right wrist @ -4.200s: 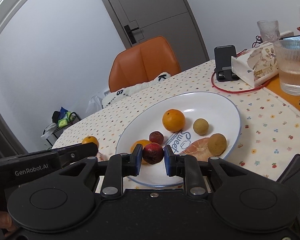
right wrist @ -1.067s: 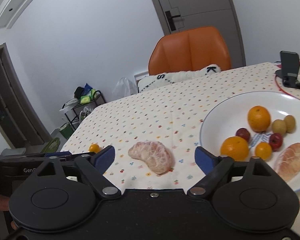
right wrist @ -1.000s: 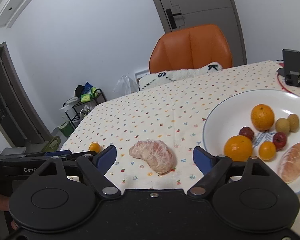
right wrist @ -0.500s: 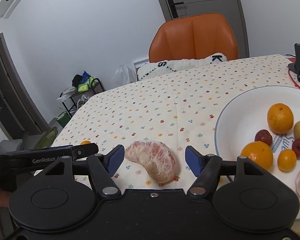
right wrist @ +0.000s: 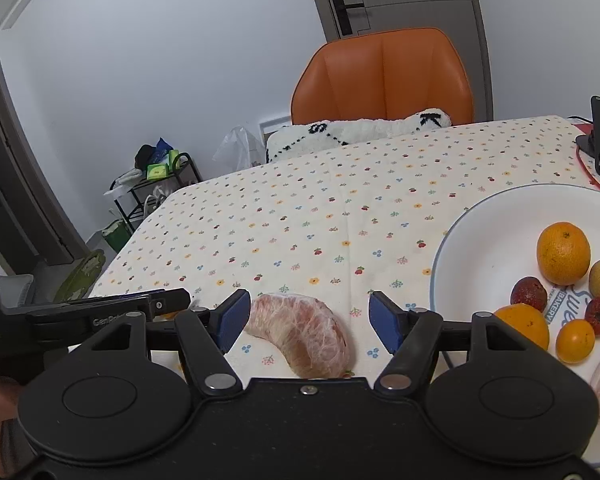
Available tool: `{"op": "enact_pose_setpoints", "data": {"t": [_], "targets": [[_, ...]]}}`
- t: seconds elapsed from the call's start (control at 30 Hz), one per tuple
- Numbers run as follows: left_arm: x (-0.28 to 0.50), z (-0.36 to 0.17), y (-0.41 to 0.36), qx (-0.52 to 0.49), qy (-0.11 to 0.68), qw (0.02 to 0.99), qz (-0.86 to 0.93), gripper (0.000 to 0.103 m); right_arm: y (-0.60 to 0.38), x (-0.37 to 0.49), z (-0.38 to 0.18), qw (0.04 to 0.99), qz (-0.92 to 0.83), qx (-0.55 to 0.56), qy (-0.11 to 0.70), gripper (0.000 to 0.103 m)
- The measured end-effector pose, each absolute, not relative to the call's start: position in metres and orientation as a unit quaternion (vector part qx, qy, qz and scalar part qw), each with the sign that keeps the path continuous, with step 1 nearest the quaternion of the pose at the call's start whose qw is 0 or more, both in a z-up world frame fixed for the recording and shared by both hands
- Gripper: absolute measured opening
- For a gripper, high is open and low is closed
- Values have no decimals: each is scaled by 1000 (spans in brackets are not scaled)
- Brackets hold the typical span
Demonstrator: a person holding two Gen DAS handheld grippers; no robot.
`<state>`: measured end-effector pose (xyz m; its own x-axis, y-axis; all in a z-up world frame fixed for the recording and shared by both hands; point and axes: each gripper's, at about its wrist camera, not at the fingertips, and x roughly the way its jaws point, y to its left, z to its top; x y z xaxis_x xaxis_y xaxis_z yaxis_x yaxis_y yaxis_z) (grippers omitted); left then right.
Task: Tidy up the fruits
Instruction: 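Move both open tools toward the last small orange and pomelo segment, then grasp the small orange with the left tool while the right tool grasps the pomelo segment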
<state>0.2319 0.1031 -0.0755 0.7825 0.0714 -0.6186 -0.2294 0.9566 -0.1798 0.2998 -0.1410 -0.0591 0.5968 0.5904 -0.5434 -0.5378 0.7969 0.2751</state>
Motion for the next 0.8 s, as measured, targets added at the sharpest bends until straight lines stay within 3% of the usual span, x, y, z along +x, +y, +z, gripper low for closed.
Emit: {"op": "enact_pose_setpoints", "data": {"t": [0.33,0.4,0.53,0.67,0.8], "targets": [[214,-72,95,-127,321,937,54,21,-127,289,-67,896,311,1,317,64],[211,-71,94,-127,321,937,51,21,-127,287,-67,888,323,4,328,58],[205,-71,93,-129,321,937,47,21,-126,281,-69,888,320,-2,331,57],[198,-70,92,-133,320,937,44,21,-128,273,-68,882,327,-2,339,47],[193,-67,91,-134,316,938,42,21,-130,265,-68,869,344,13,355,46]]}}
